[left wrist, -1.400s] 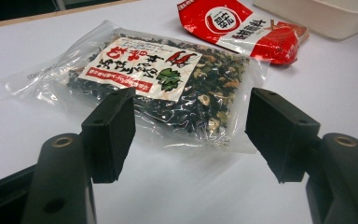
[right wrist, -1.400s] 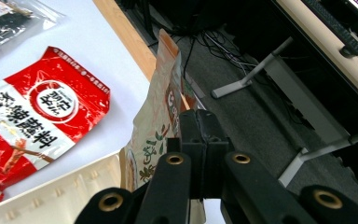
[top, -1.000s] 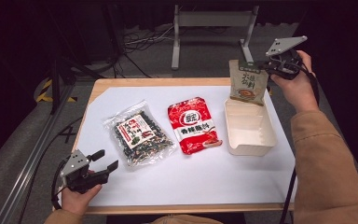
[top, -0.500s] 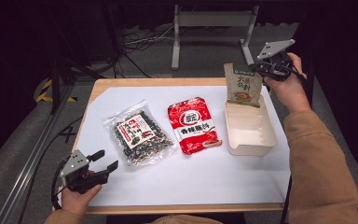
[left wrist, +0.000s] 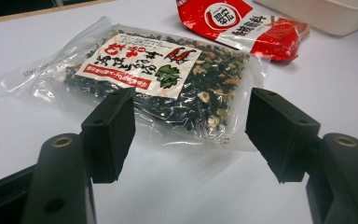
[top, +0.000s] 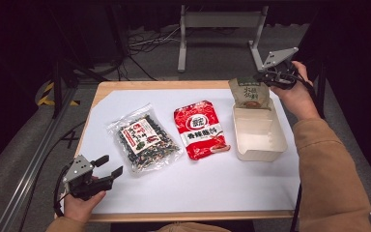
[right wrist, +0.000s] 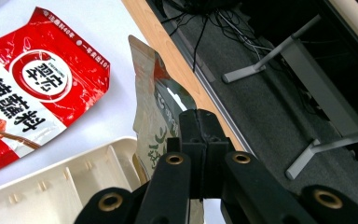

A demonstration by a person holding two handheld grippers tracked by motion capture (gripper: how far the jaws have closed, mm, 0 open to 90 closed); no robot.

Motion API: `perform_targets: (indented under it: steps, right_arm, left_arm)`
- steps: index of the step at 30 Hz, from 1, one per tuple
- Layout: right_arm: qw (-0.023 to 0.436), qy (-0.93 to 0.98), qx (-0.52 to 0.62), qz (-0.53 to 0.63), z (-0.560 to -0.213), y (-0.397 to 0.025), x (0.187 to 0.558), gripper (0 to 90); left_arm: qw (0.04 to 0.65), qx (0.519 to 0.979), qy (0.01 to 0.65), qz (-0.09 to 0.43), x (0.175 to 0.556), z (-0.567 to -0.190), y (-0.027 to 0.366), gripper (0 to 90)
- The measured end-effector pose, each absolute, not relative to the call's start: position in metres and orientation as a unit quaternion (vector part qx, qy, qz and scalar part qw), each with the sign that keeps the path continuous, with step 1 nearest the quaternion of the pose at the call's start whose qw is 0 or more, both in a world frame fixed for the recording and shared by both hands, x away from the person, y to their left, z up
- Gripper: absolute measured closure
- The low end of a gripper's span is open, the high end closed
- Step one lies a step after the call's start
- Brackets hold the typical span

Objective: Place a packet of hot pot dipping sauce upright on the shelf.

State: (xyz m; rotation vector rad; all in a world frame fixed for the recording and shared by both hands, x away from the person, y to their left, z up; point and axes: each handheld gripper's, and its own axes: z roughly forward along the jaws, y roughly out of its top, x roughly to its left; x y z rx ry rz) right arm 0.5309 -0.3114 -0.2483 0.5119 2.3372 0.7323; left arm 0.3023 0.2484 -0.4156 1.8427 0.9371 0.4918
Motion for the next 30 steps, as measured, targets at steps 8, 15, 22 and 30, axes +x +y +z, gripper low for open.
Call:
perform_targets:
  steps: [8,15,22,30]
  right_arm:
    - [0.306,0.886,0.216,0.273,-0.259,-0.318,0.532,90.0]
    - [0.297,0.883,0.246,0.268,-0.262,-0.324,0.532,89.9]
    - [0.286,0.877,0.289,0.257,-0.267,-0.339,0.531,85.4]
    - [0.291,0.866,0.3,0.275,-0.265,-0.341,0.526,66.4]
  left_arm:
    - [0.487,0.76,0.383,0.199,0.304,-0.416,0.246,33.4]
    - [0.489,0.758,0.383,0.199,0.304,-0.415,0.246,33.4]
    - [0.488,0.759,0.384,0.196,0.306,-0.416,0.245,33.4]
    - [0.488,0.76,0.382,0.194,0.308,-0.416,0.243,33.3]
